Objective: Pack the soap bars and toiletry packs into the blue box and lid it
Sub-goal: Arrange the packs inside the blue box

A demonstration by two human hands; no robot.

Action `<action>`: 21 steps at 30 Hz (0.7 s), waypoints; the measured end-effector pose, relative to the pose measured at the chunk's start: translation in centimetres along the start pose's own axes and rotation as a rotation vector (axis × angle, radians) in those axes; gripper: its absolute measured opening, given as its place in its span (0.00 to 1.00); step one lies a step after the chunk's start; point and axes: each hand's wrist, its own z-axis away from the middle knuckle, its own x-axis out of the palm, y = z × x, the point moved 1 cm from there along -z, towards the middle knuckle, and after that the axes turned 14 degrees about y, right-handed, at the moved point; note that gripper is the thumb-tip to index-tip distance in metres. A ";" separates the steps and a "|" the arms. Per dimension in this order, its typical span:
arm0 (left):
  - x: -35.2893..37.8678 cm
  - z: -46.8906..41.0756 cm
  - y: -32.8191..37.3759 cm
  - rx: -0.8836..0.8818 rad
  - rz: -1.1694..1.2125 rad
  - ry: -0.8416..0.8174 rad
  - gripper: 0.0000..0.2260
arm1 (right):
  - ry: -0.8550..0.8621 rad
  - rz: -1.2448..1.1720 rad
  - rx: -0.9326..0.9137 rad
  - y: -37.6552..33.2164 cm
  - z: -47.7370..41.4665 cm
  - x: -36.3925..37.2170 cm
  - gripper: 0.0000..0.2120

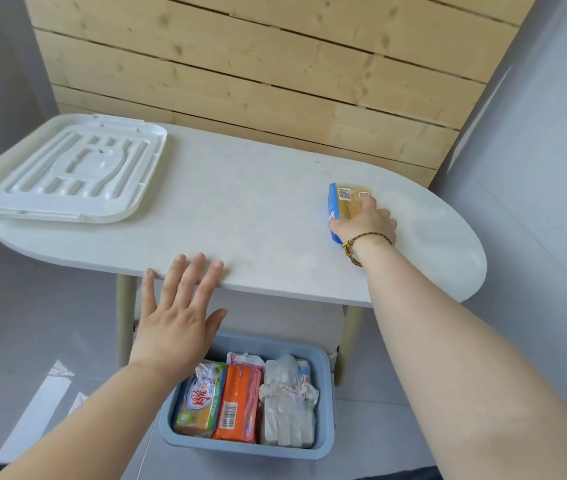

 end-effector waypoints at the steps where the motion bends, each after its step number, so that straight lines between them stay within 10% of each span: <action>1: 0.0 -0.1 0.0 0.010 -0.001 0.021 0.24 | 0.008 -0.005 -0.034 0.2 0.8 -0.3 0.33; 12: -2.7 4.8 -1.6 -0.457 0.466 0.039 0.21 | -0.171 -0.255 -0.626 3.1 15.3 -4.2 0.36; 21: 0.4 8.3 -2.7 -0.679 0.533 -0.345 0.19 | -0.471 -0.130 -0.778 6.5 19.3 0.2 0.35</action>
